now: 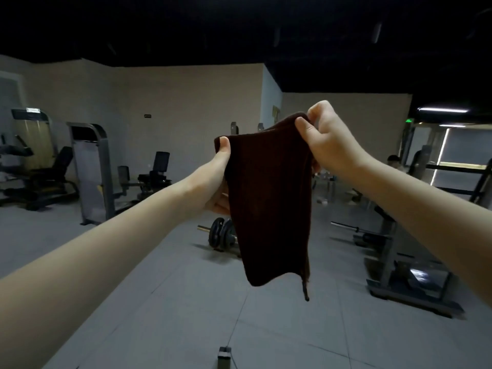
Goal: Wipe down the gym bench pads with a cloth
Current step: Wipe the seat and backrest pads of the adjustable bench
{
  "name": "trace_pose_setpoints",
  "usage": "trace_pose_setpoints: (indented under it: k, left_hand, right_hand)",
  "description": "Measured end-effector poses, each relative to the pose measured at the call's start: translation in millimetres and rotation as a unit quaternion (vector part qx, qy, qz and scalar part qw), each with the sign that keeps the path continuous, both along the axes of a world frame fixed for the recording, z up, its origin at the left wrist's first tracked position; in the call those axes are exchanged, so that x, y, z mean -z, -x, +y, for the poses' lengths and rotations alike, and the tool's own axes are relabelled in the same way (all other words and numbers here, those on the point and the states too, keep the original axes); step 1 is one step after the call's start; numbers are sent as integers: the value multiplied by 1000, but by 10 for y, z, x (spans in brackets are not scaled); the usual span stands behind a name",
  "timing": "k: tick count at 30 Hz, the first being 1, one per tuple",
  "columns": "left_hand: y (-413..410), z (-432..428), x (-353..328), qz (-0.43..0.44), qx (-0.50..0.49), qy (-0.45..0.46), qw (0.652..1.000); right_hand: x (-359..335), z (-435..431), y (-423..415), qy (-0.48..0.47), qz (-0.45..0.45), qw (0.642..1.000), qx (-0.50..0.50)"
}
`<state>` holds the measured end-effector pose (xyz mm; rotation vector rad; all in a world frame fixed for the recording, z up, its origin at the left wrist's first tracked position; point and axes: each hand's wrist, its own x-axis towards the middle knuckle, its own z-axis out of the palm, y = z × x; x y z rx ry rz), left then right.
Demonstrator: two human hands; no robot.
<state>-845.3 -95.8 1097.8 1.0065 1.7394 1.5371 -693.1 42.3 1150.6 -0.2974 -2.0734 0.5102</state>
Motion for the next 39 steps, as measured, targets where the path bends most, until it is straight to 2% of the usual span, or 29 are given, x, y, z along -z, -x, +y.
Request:
trace_pose_setpoints:
  k: [3,5,6,7,9,10,11,14,18,20,24,29,31,33,36,39]
  left_hand:
    - [233,382,18,-11,-20,13,1000]
    - [396,669,21,-65,-46,-17,997]
    - [477,814,23,-104,-46,-36,993]
    - [534,936,15,-141,-35,-45,988]
    - [646,1198,-11,-187,-9,-44,981]
    - [690,1316,-45,-200,5,-48,979]
    - [724,1400,-78,-207,17,-56,976]
    - [837,1593,-183,-213,14,-118,970]
    - [1116,1789,-273,-181,-63,-194,962]
    - [1252,1846,-322,-143,-76,-203,966]
    - [1631,1767,-380,-74,-105,-192,973]
    - [2283,1545,-325,-71,-142,-186,970]
    - [2584,1436,-288,-68,-147,-184,970]
    - [2931,1309,-267,-61,-171,-187,965]
    - [3604,1031,-246,-71,-263,-190,943]
    - [4230,650,-253,-80,-333,-148,928]
  right_hand:
    - [81,493,295,58,7,998,-11]
    - [101,853,512,171,4,985,-17]
    - [109,1029,620,256,-1,966,-38]
    - [121,1177,718,352,-5,933,-77]
    - [118,1496,887,510,-16,842,-177]
    - [105,1644,959,550,-27,805,-222]
    - [98,1769,1027,565,-34,784,-255]
    - [82,2062,1239,551,-27,774,-311]
    - [167,2282,1636,447,-84,833,-314]
    - [216,2349,1883,410,-96,853,-309]
    - [324,2453,2450,384,-78,869,-303]
    - [470,2393,3256,346,-75,893,-277]
    - [541,2291,3638,362,-75,880,-299]
    - [562,2140,4035,403,-74,848,-335]
    - [520,1851,4701,479,-55,782,-395]
    - [392,1514,5354,527,-44,707,-470]
